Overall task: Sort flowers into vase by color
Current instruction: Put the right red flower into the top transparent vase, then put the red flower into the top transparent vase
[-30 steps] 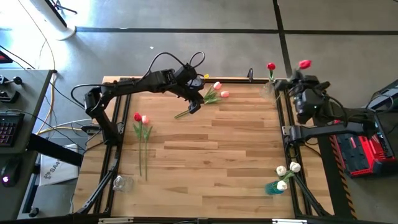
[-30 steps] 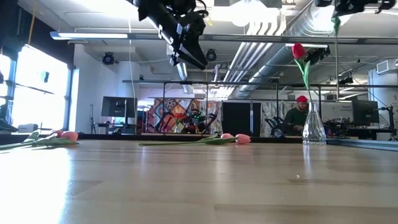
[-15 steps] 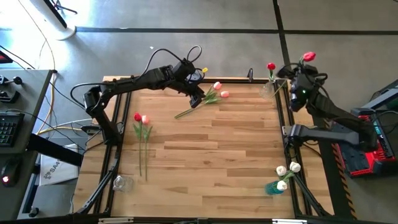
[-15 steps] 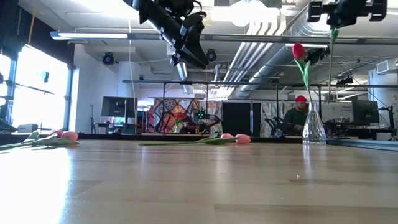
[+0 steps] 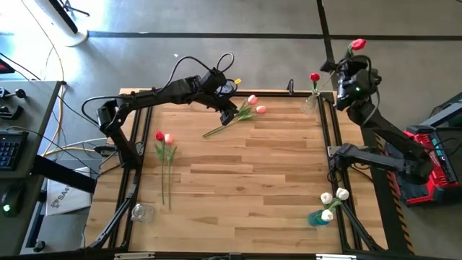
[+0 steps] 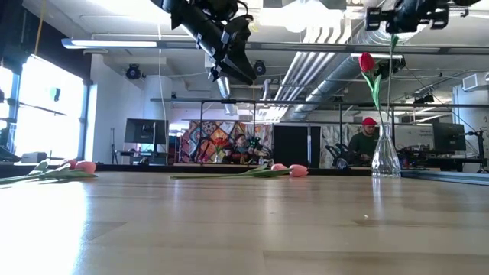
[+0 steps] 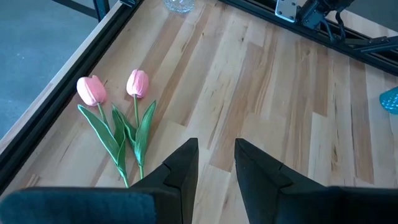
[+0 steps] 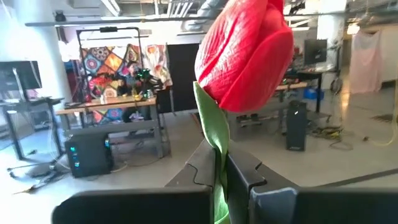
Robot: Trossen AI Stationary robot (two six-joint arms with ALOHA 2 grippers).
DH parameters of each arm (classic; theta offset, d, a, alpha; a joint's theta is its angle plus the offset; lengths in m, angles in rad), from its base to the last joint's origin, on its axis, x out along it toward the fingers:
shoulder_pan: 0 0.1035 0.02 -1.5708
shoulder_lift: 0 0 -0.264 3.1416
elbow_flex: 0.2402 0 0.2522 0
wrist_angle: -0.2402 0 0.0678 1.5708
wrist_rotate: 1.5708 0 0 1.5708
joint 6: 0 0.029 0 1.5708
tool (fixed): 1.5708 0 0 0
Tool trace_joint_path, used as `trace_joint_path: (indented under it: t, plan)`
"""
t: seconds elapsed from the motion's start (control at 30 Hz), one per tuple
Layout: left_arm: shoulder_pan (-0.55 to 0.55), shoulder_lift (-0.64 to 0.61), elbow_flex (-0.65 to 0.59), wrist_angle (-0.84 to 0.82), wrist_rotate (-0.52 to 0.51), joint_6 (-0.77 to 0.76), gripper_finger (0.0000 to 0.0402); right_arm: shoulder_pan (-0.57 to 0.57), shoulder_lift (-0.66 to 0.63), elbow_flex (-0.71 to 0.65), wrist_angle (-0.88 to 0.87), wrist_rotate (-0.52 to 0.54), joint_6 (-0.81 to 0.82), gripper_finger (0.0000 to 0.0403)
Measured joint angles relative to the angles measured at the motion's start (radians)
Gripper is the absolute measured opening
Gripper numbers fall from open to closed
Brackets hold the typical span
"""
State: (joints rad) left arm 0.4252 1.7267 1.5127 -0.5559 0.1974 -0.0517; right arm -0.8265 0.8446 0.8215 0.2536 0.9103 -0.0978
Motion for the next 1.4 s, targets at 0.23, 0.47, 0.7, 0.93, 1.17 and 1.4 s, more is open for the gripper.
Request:
trace_joint_path:
  t: [0.23,0.47,0.7,0.93,1.17,1.4]
  plan:
    - [0.0,0.0,0.0,-0.002,-0.001,0.0,0.0094,-0.034,0.049,0.0,-0.002,-0.019,0.001,0.0002]
    - [0.006,0.0,0.0,-0.001,-0.01,-0.002,0.0094,-0.029,0.046,0.0,-0.07,-0.026,0.016,0.0002]
    - [0.014,0.0,0.0,-0.002,-0.028,-0.022,0.0094,-0.029,0.044,0.0,-0.142,-0.047,0.048,0.0035]
    - [0.014,0.0,0.0,-0.031,0.0,-0.043,0.0094,-0.028,0.012,0.0,-0.189,-0.107,0.087,0.0114]
    - [0.013,-0.003,0.0,-0.102,0.001,-0.075,0.0094,-0.028,-0.024,0.0,-0.272,-0.166,0.173,0.0194]
    - [0.01,-0.038,-0.001,-0.155,-0.005,-0.077,0.0094,-0.026,-0.084,0.025,-0.299,-0.279,0.224,0.0233]
